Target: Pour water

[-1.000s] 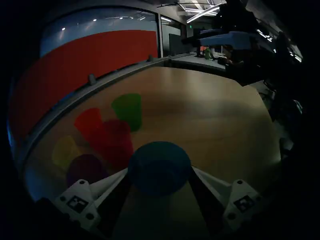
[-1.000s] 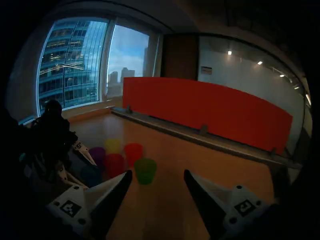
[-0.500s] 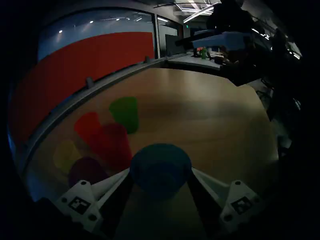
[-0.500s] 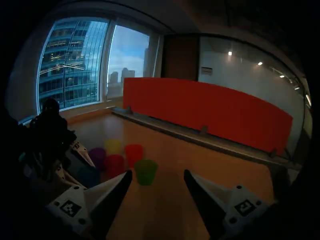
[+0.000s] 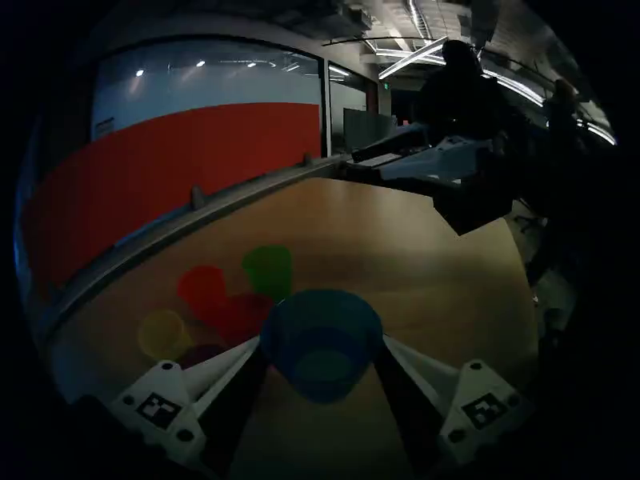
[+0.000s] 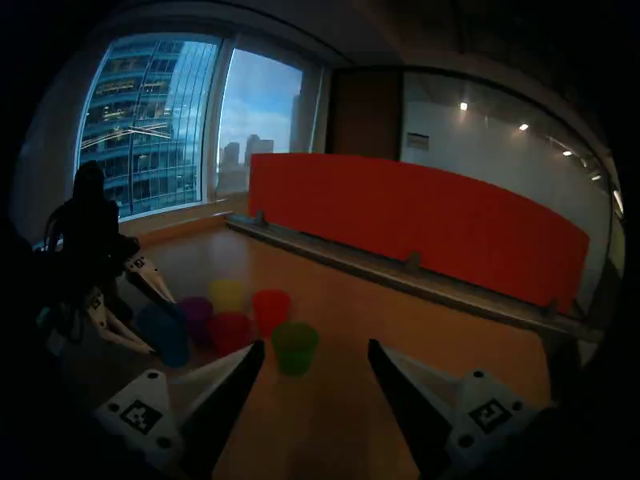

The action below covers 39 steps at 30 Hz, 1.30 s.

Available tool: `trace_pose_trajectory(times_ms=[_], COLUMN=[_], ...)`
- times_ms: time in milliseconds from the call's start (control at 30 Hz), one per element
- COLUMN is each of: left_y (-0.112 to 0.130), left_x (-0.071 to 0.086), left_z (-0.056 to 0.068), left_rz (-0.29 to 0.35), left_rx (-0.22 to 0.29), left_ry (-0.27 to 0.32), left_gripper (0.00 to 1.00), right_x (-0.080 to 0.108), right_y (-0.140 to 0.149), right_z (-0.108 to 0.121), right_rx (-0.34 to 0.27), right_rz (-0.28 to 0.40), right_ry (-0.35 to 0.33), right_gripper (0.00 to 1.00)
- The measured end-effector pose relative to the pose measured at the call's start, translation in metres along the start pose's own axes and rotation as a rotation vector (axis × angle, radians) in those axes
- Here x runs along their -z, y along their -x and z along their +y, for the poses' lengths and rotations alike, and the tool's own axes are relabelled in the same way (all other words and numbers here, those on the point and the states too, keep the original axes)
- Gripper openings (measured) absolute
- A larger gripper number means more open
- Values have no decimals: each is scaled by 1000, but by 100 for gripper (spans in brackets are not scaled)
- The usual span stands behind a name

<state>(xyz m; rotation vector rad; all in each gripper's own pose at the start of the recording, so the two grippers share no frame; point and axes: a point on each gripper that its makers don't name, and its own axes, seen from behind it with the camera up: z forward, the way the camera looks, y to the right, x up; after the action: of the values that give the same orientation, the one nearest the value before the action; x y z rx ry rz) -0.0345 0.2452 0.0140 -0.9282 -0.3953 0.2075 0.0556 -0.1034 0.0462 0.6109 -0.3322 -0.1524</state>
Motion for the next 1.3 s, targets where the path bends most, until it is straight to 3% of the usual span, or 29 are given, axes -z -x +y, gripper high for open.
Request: trace_pose_trajectory(times_ms=[800, 1300], left_y=[-84, -105], left_x=[77, 115], left_z=[-43, -71], left_rz=[231, 289], left_rx=[13, 23], left_ry=[-135, -216], left_gripper=[85, 85], right_x=[-38, -84], right_y=[22, 53], right_z=[-10, -24], right_rx=[17, 18], right_rz=[-48, -121], right_ry=[-47, -97], right_gripper=[100, 100])
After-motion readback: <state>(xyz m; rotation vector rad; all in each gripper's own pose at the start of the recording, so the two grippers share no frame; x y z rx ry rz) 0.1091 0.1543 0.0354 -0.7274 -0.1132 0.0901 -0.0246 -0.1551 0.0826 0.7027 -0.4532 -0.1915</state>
